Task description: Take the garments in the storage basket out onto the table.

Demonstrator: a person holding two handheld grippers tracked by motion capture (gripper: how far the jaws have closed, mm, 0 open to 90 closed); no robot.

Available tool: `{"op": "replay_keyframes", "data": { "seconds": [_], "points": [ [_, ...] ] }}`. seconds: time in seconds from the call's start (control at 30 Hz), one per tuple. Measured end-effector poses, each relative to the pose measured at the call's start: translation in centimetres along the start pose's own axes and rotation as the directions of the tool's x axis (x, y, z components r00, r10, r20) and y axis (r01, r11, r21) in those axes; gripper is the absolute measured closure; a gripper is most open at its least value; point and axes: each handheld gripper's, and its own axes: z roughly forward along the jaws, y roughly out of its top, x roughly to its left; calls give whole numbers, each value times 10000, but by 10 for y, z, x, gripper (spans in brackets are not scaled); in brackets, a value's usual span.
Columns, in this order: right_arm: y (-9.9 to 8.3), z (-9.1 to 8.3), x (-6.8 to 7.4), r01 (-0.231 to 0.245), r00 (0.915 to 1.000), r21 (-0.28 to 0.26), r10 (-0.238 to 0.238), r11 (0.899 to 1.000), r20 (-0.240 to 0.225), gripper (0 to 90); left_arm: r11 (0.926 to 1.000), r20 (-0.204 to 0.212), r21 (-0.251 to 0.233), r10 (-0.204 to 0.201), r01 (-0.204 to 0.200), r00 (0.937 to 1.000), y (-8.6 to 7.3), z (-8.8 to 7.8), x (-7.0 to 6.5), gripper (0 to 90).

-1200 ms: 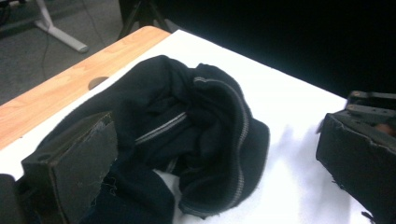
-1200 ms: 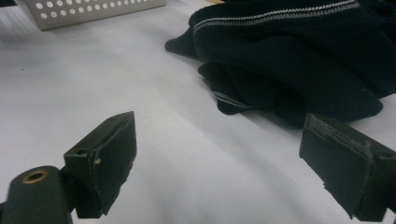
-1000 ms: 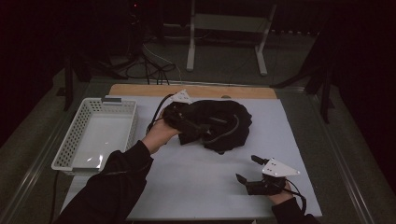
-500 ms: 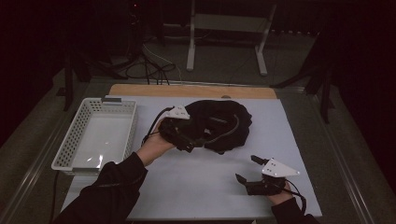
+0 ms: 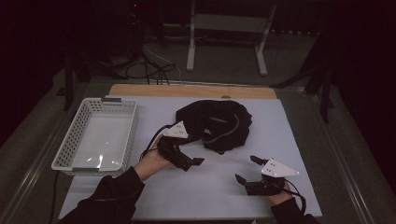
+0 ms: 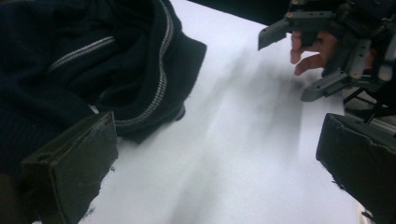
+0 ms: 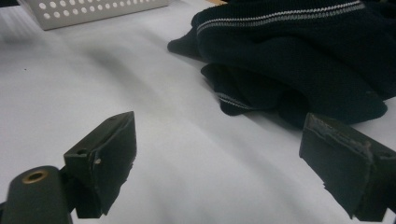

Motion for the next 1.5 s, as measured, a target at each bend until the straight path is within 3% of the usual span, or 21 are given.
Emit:
{"op": "replay_keyframes", "data": {
  "seconds": [0.33,0.57,0.9,1.13,1.33,1.5],
  "points": [
    [0,0,1,54,10000,31,-54,10000,-26,109,9983,36,451,356,-357,9994,-24,2,-11,1],
    [0,1,2,88,10000,68,-88,9999,-32,110,9952,334,760,589,-613,9977,-45,6,-19,1],
    [0,0,3,109,9999,42,-109,9999,-63,109,9925,701,1067,525,-598,9962,-72,-1,-28,1],
    [0,0,4,197,9998,47,-197,9998,-22,109,9828,880,1615,759,-894,9932,-94,-11,-37,1],
    [0,1,5,199,9998,45,-199,9998,-42,109,9839,848,1730,305,-449,9959,-113,-28,-36,1],
    [0,0,5,233,9997,81,-233,9997,-8,109,9840,680,1754,185,-302,9975,-124,-41,-35,1]
  ]
}}
